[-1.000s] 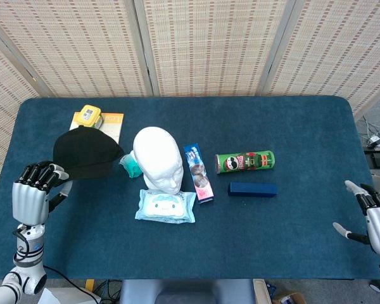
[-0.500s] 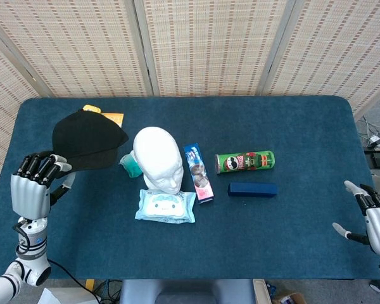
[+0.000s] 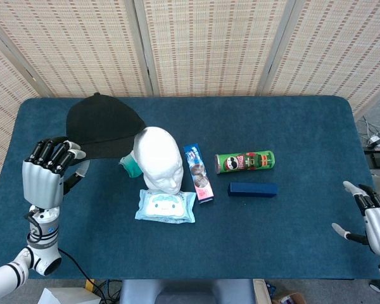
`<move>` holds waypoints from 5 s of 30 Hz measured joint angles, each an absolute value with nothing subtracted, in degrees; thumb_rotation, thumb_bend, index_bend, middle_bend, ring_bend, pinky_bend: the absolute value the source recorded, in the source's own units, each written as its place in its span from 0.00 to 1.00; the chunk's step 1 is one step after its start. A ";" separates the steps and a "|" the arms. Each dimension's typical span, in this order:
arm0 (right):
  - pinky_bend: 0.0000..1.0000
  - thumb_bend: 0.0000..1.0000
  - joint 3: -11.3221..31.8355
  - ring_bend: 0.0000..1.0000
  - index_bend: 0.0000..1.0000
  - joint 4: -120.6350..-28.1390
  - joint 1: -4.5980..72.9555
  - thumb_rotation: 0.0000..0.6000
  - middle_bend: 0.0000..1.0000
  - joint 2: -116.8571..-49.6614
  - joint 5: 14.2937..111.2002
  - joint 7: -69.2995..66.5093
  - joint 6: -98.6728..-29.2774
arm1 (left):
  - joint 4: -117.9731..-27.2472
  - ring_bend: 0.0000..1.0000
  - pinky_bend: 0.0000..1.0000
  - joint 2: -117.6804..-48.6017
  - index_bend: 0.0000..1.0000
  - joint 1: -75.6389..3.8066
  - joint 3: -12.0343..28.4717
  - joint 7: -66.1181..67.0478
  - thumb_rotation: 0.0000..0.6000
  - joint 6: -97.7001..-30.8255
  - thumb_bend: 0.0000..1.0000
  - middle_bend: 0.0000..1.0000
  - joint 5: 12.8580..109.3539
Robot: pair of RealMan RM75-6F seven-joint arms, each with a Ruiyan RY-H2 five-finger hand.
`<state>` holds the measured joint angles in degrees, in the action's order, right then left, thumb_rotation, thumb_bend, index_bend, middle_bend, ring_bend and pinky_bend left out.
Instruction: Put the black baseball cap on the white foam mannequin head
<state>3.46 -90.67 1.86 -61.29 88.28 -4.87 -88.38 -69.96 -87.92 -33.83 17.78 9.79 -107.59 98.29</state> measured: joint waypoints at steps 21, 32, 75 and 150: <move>0.45 0.00 3.45 0.15 0.15 -90.31 1.63 1.00 0.27 -60.77 88.55 -6.95 -88.92 | -76.23 0.40 0.44 -93.19 0.90 -38.63 15.91 18.06 1.00 -103.95 0.36 0.57 103.97; 0.45 0.00 3.41 0.16 0.15 -90.32 1.60 1.00 0.27 -60.79 88.67 -6.85 -89.01 | -74.43 0.40 0.44 -97.05 0.90 -37.07 12.21 18.12 1.00 -104.30 0.36 0.57 106.54; 0.45 0.00 3.43 0.16 0.15 -90.16 1.57 1.00 0.27 -60.56 88.73 -7.49 -89.10 | -69.69 0.36 0.44 -104.21 0.16 -33.54 6.20 24.81 1.00 -97.33 0.10 0.49 106.88; 0.45 0.00 4.69 0.16 0.15 -91.80 2.81 1.00 0.27 -62.46 84.43 0.96 -85.91 | -78.45 0.39 0.52 -77.16 0.49 -11.78 2.31 9.27 1.00 -94.76 0.00 0.49 91.97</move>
<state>4.69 -91.80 2.81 -62.46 84.43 0.96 -85.91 -78.45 -77.16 -11.78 2.31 9.27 -94.76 91.97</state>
